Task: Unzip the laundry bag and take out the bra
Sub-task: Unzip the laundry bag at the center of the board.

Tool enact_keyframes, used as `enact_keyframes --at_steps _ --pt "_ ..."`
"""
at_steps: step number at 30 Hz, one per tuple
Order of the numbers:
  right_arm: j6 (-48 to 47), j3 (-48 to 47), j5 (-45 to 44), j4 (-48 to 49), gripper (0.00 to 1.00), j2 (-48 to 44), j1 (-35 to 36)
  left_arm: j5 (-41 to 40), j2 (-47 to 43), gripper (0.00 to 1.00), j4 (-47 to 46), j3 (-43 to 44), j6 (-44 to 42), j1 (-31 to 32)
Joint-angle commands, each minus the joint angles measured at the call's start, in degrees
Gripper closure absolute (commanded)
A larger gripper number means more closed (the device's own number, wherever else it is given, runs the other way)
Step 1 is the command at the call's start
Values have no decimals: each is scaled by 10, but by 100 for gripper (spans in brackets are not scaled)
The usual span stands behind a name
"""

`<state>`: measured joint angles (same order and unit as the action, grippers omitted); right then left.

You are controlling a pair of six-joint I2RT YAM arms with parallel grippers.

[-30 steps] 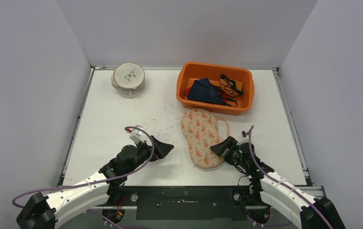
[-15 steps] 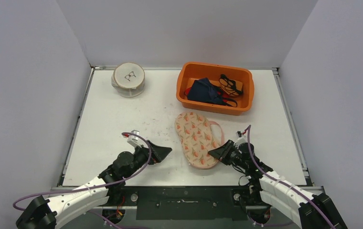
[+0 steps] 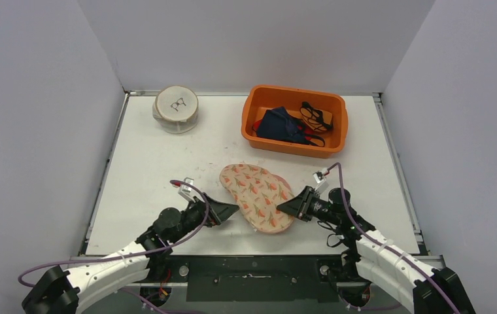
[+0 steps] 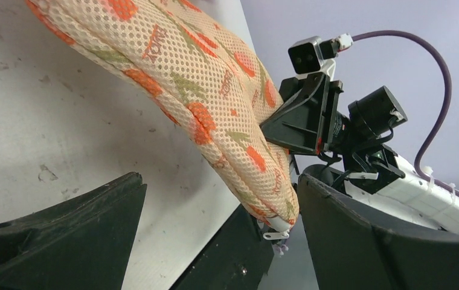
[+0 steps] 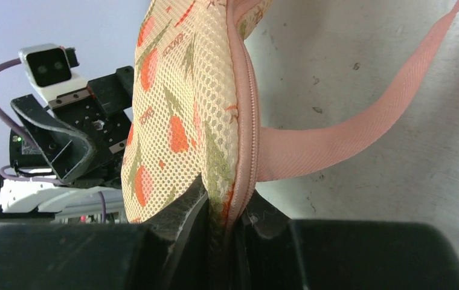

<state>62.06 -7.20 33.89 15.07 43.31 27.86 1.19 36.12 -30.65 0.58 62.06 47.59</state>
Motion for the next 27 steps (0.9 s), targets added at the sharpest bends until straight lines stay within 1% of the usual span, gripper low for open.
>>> enact_keyframes --at_steps 1,7,9,15,19,24,27 --pt "-13 -33 46 92 95 30 7 32 25 4 -59 6 38 2" --pt "-3 -32 58 141 95 72 20 48 102 4 -94 31 58 3" --pt "-1 -34 57 148 95 78 28 59 139 4 -123 36 70 3" --pt "-16 -45 43 141 95 86 54 73 223 4 -219 36 109 7" --pt "-29 -47 36 134 95 87 64 71 250 0 -250 39 123 13" --pt "-45 -47 27 124 95 76 71 65 256 18 -254 46 128 17" --pt "-56 -49 23 113 95 70 71 61 252 26 -256 45 132 20"
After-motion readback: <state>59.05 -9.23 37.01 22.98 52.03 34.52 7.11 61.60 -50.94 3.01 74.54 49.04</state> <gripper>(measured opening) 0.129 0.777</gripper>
